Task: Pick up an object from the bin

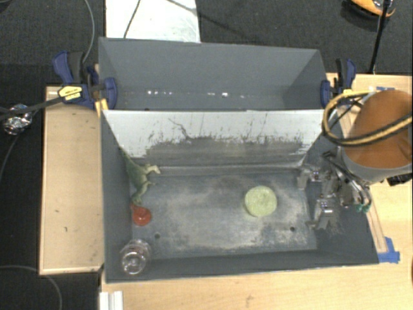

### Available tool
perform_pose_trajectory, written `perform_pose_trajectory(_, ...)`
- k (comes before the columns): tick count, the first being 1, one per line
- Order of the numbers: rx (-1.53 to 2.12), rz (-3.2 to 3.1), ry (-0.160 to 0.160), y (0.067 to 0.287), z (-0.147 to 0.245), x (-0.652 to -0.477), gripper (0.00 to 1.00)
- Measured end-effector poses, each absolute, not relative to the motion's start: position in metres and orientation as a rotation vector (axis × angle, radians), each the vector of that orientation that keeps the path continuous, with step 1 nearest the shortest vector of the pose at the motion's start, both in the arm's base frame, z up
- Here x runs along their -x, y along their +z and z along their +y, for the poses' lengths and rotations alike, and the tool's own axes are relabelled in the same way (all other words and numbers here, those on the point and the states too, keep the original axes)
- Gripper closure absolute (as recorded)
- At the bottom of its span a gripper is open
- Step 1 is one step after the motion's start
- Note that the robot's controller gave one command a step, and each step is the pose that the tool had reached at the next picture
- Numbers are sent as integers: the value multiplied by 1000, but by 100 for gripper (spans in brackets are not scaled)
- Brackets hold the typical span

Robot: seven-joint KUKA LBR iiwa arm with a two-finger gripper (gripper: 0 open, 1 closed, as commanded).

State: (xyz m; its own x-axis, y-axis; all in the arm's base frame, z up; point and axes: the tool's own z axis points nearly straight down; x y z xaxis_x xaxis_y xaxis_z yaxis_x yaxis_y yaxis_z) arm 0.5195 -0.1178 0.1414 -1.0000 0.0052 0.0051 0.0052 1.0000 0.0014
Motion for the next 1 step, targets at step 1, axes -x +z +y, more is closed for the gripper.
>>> perform_pose_trajectory(1,1,-3144,1,146,-117,-521,0)
